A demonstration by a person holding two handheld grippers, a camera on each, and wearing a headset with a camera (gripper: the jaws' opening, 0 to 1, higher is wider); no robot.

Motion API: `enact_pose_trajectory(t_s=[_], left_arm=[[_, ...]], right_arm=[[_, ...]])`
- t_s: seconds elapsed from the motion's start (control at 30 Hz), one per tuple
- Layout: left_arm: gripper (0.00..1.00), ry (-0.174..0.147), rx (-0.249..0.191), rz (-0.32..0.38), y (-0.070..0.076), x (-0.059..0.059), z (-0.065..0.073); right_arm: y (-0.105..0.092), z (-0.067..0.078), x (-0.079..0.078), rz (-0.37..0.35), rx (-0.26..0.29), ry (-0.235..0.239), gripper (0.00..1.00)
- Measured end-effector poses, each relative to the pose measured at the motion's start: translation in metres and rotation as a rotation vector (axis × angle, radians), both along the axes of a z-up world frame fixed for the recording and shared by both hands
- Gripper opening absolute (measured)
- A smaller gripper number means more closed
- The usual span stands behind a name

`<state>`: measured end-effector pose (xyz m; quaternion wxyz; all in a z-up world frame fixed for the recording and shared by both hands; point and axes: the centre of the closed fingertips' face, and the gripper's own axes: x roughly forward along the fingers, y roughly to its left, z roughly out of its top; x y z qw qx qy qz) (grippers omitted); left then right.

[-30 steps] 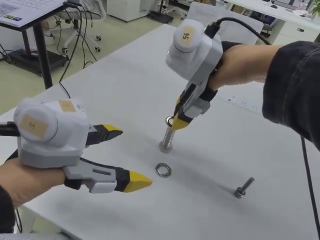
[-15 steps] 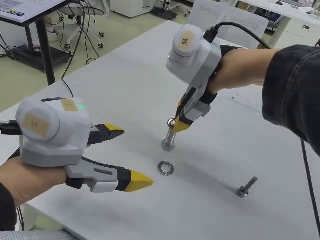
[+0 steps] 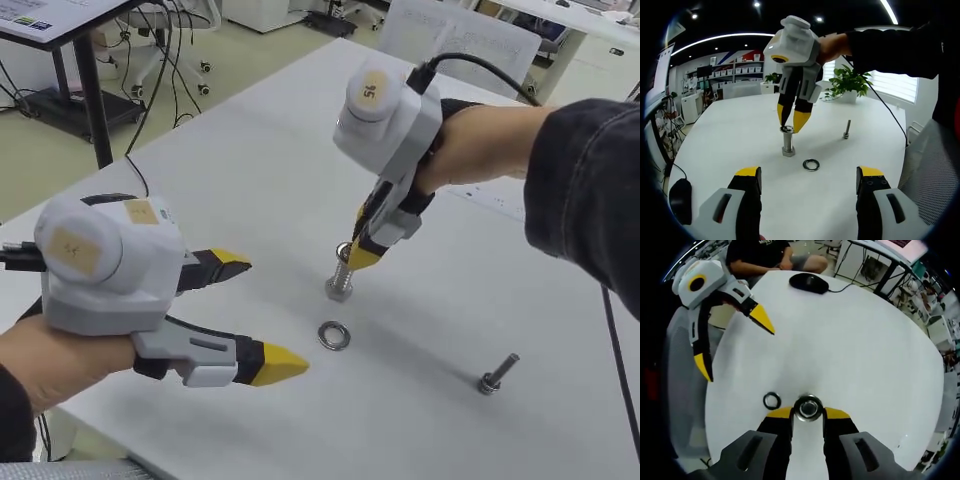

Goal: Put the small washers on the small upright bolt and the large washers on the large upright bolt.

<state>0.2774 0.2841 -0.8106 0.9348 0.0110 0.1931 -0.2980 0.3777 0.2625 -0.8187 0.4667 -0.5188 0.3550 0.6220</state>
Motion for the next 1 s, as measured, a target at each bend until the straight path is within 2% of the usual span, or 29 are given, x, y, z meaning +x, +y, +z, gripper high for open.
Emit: enact_pose_trajectory(t_s=[1.0], left_arm=[[0.77,0.008,-0.006,-0.001,0.0,0.002,-0.004]], right_arm=[[-0.002,-0.03,0.004,-0.046,-0.01,0.007,0.24]])
